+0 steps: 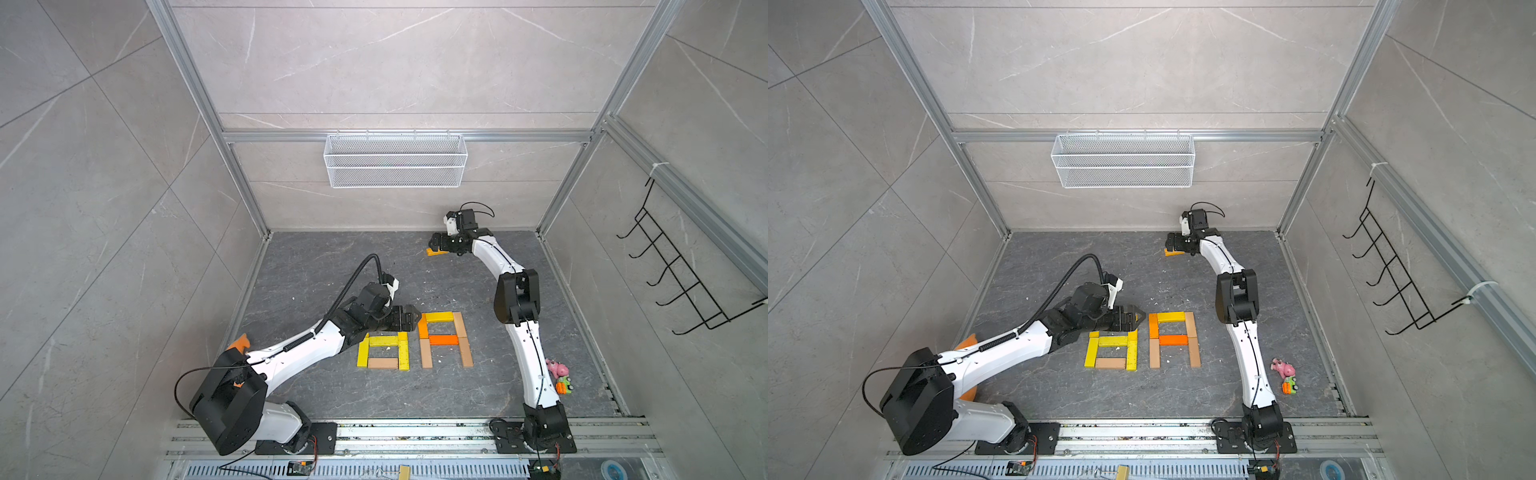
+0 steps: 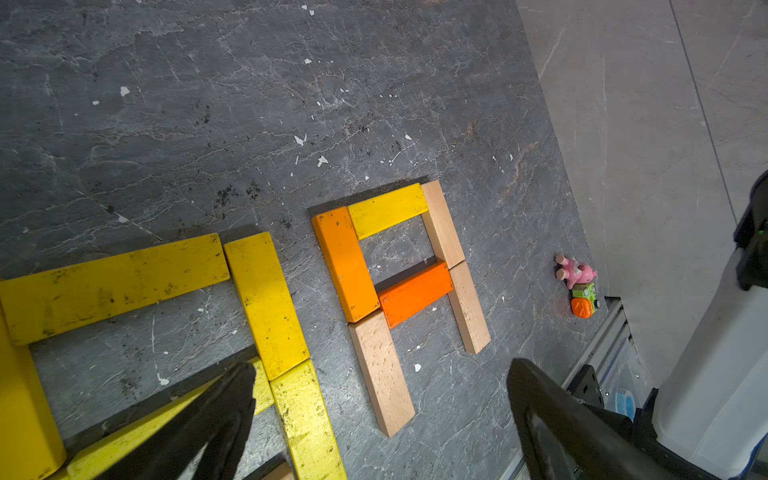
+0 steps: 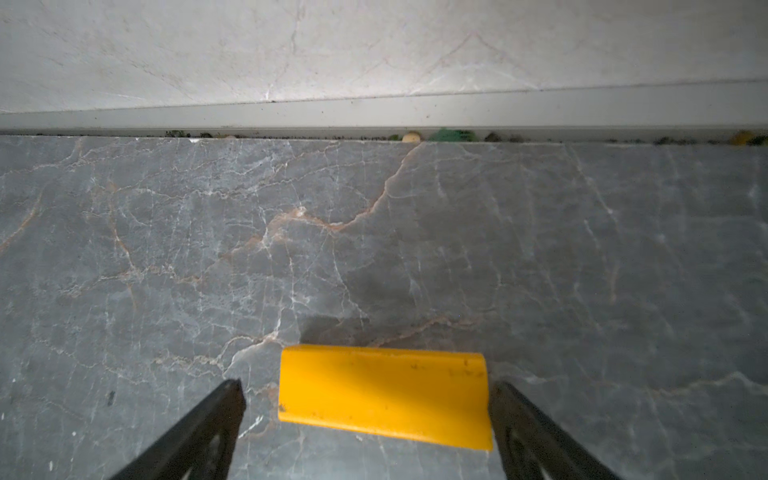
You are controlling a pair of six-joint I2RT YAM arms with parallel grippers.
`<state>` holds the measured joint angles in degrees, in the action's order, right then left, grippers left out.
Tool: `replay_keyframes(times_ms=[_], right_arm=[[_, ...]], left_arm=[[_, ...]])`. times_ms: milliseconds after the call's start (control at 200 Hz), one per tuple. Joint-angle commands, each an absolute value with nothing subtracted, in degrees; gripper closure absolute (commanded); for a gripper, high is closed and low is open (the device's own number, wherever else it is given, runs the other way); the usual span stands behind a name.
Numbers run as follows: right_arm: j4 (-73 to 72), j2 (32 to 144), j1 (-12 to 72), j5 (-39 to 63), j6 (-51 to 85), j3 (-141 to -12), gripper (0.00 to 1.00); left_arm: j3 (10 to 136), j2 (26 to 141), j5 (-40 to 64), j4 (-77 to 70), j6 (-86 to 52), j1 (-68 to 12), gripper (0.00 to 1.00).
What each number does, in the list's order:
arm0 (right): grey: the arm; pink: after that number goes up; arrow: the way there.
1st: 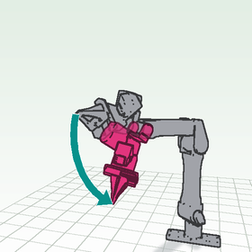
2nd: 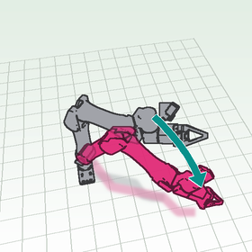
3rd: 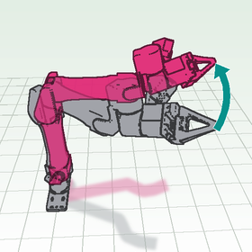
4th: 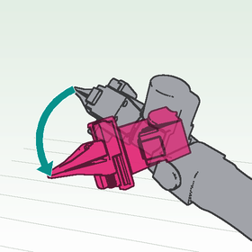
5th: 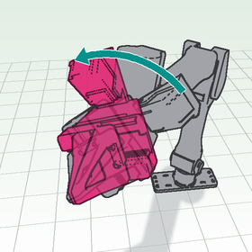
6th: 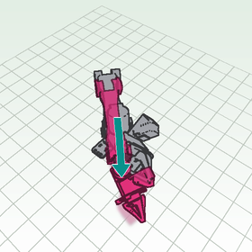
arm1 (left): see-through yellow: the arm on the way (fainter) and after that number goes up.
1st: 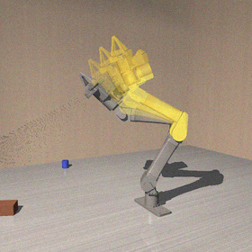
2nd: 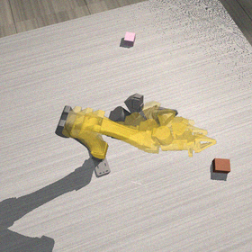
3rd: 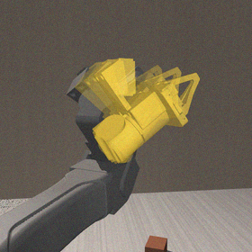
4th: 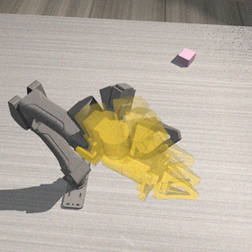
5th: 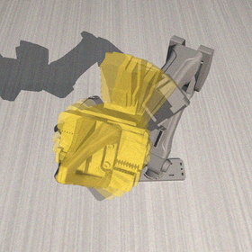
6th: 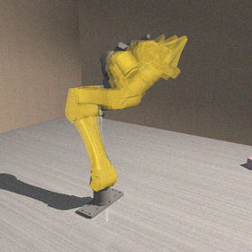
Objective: Assemble the number 8 with building blocks
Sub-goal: Pick up the building block from the center of the board.
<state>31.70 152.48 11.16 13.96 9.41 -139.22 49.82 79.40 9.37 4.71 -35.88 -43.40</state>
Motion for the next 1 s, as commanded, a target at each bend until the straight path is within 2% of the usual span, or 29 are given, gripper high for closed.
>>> replay_keyframes(times_ms=[0, 270, 434, 569, 769, 884, 958, 993], right_arm=[[36.8, 155.3, 11.0, 15.0, 10.0, -143.4, 0.05], [41.9, 157.8, 11.2, 15.7, 9.2, -147.7, 0.06], [41.2, 154.7, 12.0, 15.7, 7.1, -145.2, 0.08], [41.7, 152.9, 12.0, 17.9, 6.5, -143.5, 0.10], [48.6, 153.8, 13.1, 22.1, 1.7, -147.7, 0.13], [56.9, 158.0, 13.7, 25.0, -1.2, -159.3, 0.15], [67.8, 167.5, 14.3, 25.2, -2.5, -180.3, 0.16], [66.3, 165.4, 14.3, 25.5, -2.3, -176.6, 0.16]], left_arm=[[52.1, 79.7, 10.3, 4.1, -36.0, -43.4, 0.03], [52.3, 80.2, 10.4, 4.0, -35.8, -43.4, 0.03], [52.4, 80.5, 10.4, 3.9, -35.6, -43.4, 0.03], [52.5, 80.5, 10.5, 3.7, -35.6, -43.4, 0.03], [52.4, 80.4, 10.5, 3.9, -35.3, -43.4, 0.03], [52.3, 80.1, 10.5, 4.2, -35.2, -43.4, 0.03], [52.2, 79.7, 10.3, 4.3, -35.0, -43.4, 0.03], [52.1, 79.4, 10.1, 4.5, -34.9, -43.4, 0.03]])
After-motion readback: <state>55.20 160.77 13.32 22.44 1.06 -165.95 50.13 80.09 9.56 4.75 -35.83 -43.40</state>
